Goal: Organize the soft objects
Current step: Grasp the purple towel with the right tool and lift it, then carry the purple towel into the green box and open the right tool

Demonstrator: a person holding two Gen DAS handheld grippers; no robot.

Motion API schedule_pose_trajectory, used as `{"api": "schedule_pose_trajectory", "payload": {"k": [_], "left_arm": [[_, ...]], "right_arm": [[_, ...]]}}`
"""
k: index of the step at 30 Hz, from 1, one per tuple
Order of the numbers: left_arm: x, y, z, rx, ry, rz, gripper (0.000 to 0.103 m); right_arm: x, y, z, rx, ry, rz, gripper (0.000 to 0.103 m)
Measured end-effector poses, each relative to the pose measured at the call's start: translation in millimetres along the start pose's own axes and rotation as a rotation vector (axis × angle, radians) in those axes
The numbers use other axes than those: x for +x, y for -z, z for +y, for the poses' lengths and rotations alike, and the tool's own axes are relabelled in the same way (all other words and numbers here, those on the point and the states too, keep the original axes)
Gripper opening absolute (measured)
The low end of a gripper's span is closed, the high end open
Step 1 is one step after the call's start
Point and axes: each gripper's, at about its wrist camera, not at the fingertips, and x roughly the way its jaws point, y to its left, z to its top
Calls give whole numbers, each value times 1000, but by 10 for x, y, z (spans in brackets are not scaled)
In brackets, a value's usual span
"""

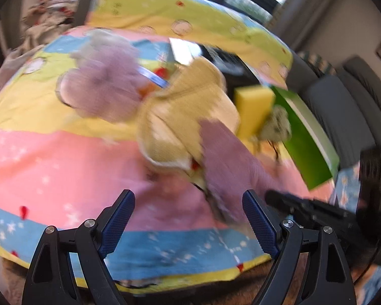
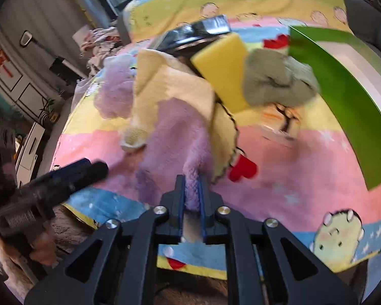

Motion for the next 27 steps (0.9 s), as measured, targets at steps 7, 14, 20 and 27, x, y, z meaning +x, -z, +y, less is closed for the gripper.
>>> {"api": "schedule_pose_trajectory", "payload": {"k": [7,14,20,27], "left_arm": [[297,142,-367,76,50,60,82],[577,133,-434,93,37,133,74],[718,123,-472,110,96,176,40],[593,48,-678,178,63,118,33]], "right_arm": [[-152,7,-394,168,-29,-26,73],[117,53,-520,263,-132,83,74],[356,30,-412,264,-214,123,34],[277,-16,-384,301,-278,68,26]]}}
